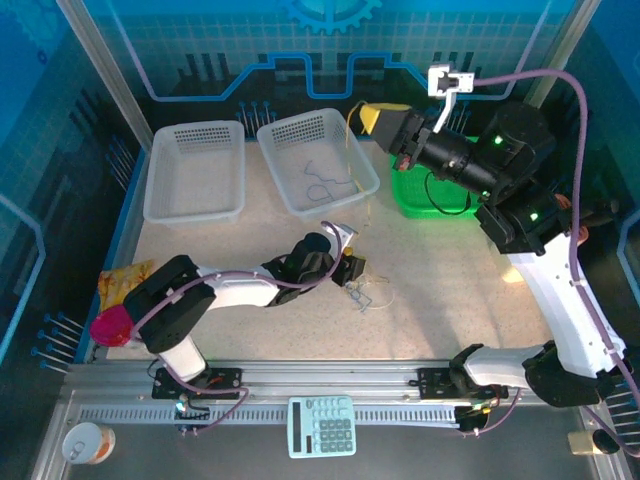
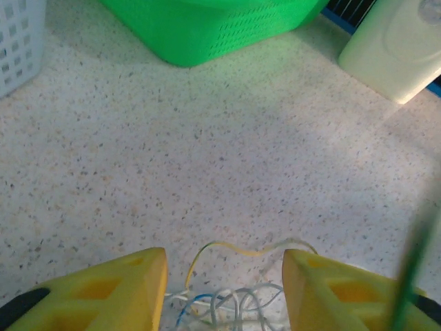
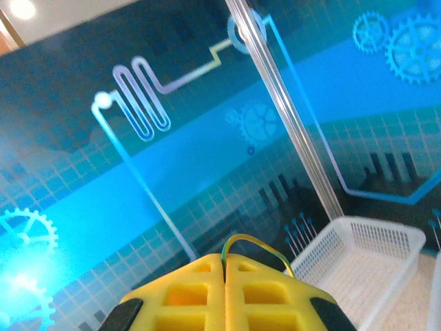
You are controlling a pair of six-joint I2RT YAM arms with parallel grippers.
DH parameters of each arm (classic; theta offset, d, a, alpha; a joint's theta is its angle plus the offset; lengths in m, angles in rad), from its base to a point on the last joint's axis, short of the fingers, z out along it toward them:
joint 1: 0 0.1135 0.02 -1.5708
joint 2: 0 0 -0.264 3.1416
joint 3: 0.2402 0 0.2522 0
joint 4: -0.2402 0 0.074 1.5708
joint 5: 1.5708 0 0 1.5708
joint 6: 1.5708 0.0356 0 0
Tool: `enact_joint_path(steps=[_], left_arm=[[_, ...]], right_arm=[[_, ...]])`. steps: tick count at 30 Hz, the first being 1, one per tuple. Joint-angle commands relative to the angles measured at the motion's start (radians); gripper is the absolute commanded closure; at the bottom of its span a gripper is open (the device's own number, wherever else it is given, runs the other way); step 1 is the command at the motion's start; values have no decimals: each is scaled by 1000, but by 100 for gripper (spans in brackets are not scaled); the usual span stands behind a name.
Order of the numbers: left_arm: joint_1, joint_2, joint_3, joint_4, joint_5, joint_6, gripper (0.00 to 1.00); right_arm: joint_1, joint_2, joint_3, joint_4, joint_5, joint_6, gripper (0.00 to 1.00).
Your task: Untangle the cables
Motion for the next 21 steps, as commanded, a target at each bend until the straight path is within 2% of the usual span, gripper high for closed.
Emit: enact_joint_path(steps=[1,6,10,16,21], left_arm=[[0,19,-40,75,-21,-19,51],[2,17,-65,96,-16,-29,49],[3,-38,-83,96,-19,-34,40],[3,-194,-104,37,2,-36,24],[2,-386,-135,-82,28,-27,14]], right_arm=[[-21,10,77,6,-11,-6,100],[-50,13,103,13,-8,-3,100],[-66,0,71,9,-3,-8,100],[-90,-6,14,23,-4,-12,100],[-100,1,-26,29,-23,-16,100]])
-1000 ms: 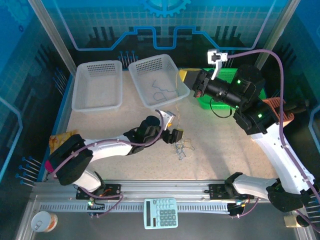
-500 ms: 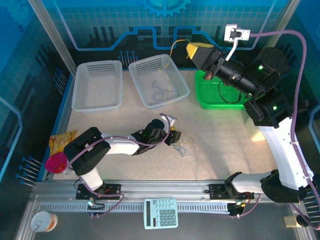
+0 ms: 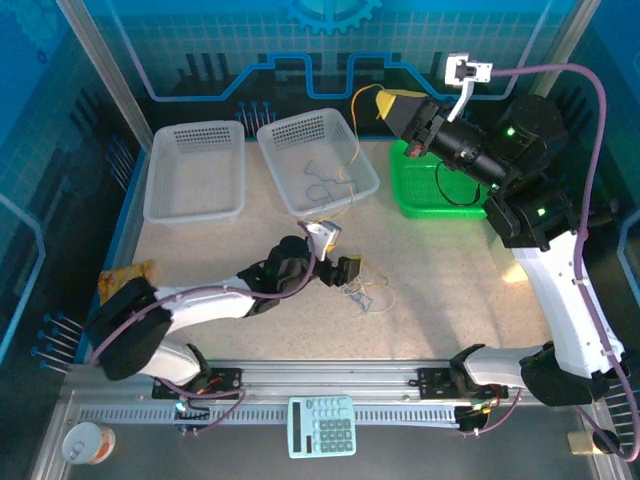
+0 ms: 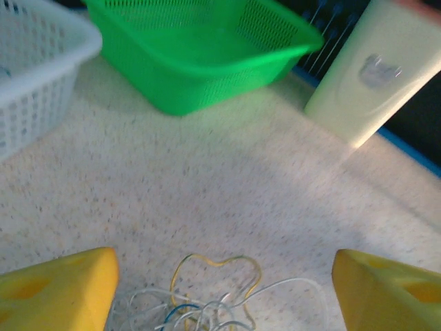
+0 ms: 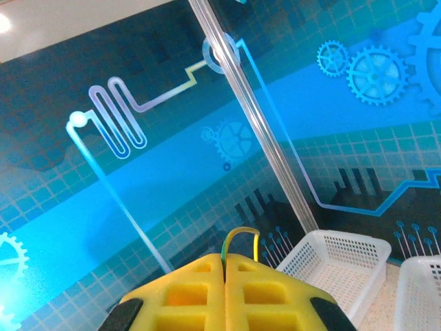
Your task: Untangle the cables
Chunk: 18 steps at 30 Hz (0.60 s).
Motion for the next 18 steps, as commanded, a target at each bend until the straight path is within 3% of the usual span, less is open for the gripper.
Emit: enact_joint_path(steps=[1,9,18], left_arm=[[2,-129,-26,-113,39,4,12],[1,-388,-89,-394,76,23,4],[2,-668,-278,-475,-50,-71,1]], right_arm=[[-18,0,-28,28,-27,-18,100],[-36,-6,-107,37,-34,-25,100],[-99,-8,-102,40,-45,-14,100]])
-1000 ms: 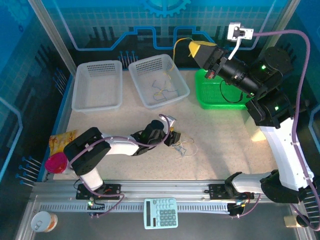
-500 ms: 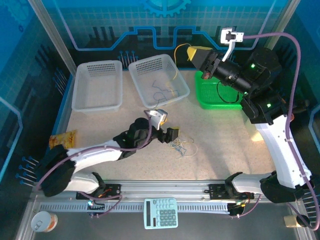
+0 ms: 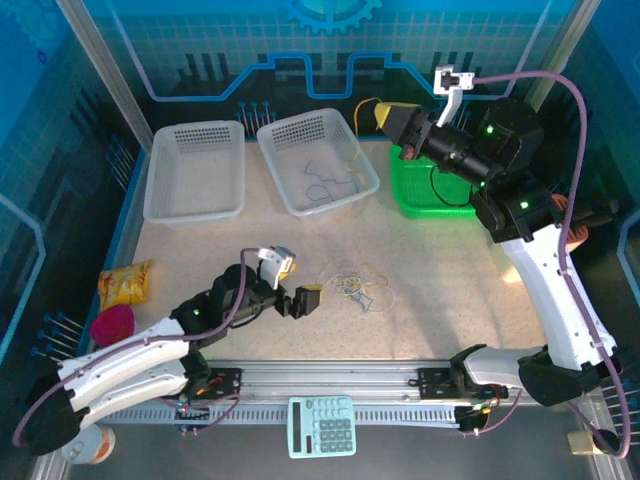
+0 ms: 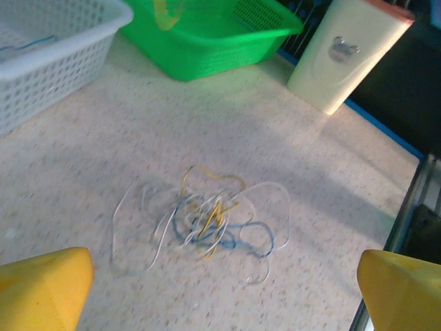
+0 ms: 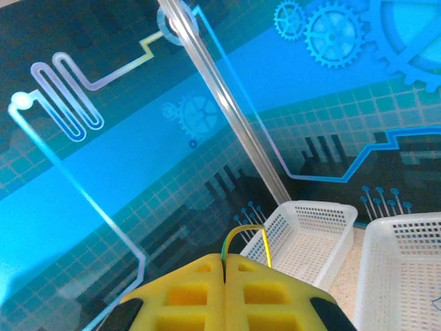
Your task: Untangle the cables
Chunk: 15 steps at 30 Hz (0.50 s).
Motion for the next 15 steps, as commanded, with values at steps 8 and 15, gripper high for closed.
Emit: enact_joint_path(steps=[8,15], left_arm=[[2,-163,80,-147,-108,33,1],[9,-68,338,-199,-16,202,1]], right_arm=[[-30,-7,-24,23,-72,3,100],[-30,-34,-79,-73,-130,-69,100]])
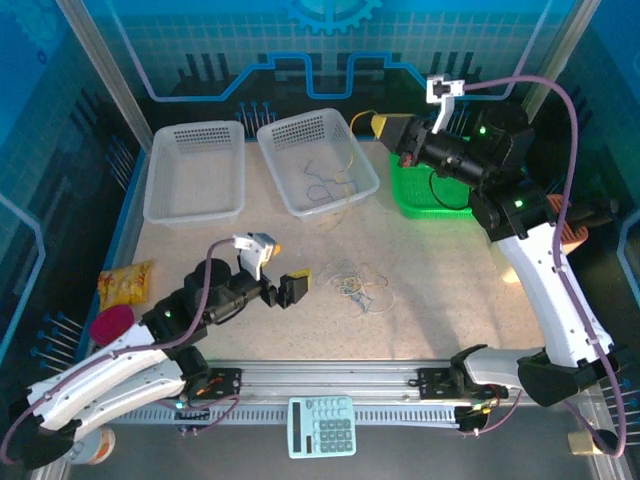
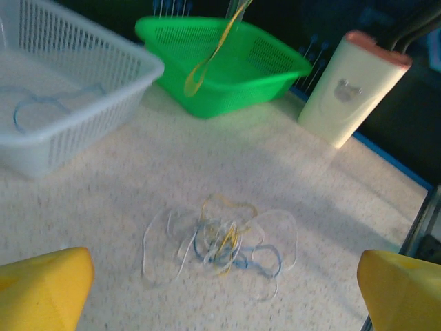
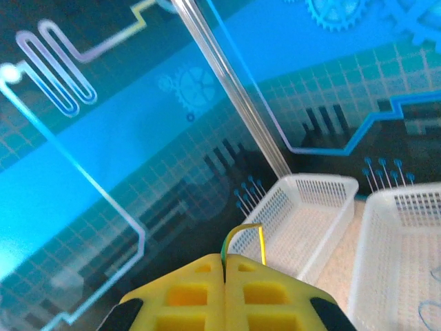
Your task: Untangle the cables
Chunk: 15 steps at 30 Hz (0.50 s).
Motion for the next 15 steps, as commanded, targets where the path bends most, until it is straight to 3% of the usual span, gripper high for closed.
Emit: enact_joint_path(steps=[1,6,11,15], left_arm=[[11,53,154,-56,82,136,1],[77,169,372,-177,253,238,1],[194,258,522,-224,429,255,5],[231,331,616,-249,520,257,10]], right_arm=[[-12,-34,-21,-58,-58,-59,100],[-13,-30,-37,-111,-143,-123,100],[-14,-18,-48,-143,-243,-182,100],[-11,-7,-53,-166,-297,-213,100]])
